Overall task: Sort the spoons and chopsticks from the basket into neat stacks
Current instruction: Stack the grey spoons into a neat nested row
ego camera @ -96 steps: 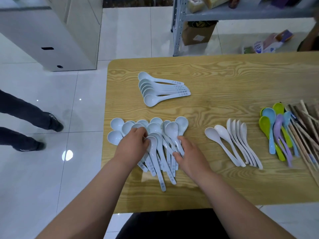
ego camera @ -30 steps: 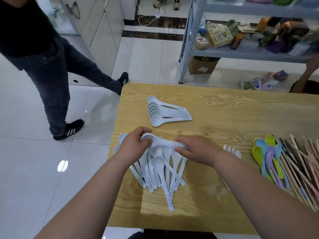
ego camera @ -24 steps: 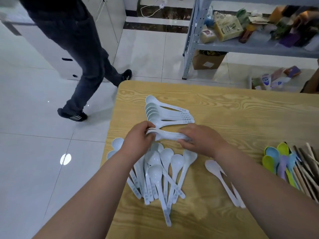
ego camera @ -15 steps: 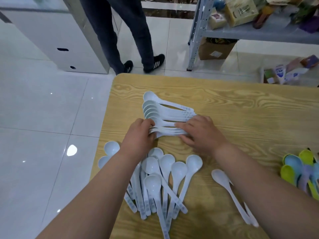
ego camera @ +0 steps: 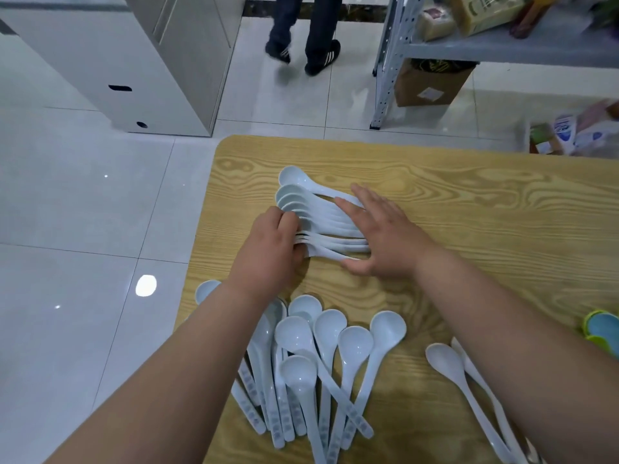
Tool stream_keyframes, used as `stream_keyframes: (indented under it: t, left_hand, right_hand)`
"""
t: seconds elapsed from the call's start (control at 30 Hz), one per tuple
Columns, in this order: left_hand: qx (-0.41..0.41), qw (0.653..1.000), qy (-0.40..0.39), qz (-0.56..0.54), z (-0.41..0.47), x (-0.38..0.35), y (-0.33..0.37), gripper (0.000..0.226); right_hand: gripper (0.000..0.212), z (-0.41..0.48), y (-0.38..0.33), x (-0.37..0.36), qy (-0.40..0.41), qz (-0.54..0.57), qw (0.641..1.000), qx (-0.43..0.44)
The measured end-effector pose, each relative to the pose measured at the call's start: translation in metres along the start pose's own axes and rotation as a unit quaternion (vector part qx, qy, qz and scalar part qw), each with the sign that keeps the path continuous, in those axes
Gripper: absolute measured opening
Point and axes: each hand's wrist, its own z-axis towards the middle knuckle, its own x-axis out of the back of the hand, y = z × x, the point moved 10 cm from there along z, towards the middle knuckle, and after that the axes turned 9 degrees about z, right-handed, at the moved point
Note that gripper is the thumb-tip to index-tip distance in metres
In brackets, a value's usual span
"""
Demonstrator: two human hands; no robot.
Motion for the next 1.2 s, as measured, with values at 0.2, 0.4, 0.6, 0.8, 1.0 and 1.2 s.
stream_keyframes:
  t: [0.2,0.4,0.6,0.8,1.0,1.2]
  left_hand:
    - [0.022,1.0,-0.003,0.014,0.014,0.001,-0.012,0.066]
    - [0.035,0.986,-0.141,-0.083,0.027,-0.023,-0.02,0.12]
    - [-0.024,0.993,-0.099,-0.067,0.022,-0.019,-0.011,0.095]
    - [-0.064,0.993,-0.098,0.029,0.018,-0.025,0.001,0.113]
    - [-0.071,0.993,-0.083,0.051,0.009,-0.018,-0.003,0.108]
    - [-0.104,0.986,-0.081,0.106,0.003,-0.021,0.004,0.101]
  right_hand:
    - [0.082,0.0,-0.008,0.007,0.093,-0.005,0.994,0.051]
    - [0.075,-0.006,-0.014,0.008,0.145,-0.009,0.985,0.091]
    - [0.089,-0.013,0.005,0.008,0.157,-0.011,0.987,0.024]
    - [0.086,-0.018,-0.012,0.001,0.187,-0.02,0.981,0.044]
    - [0.091,-0.016,-0.01,-0.011,0.151,-0.018,0.988,0.02]
    - [0.091,-0.012,-0.02,-0.021,0.129,-0.026,0.991,0.019]
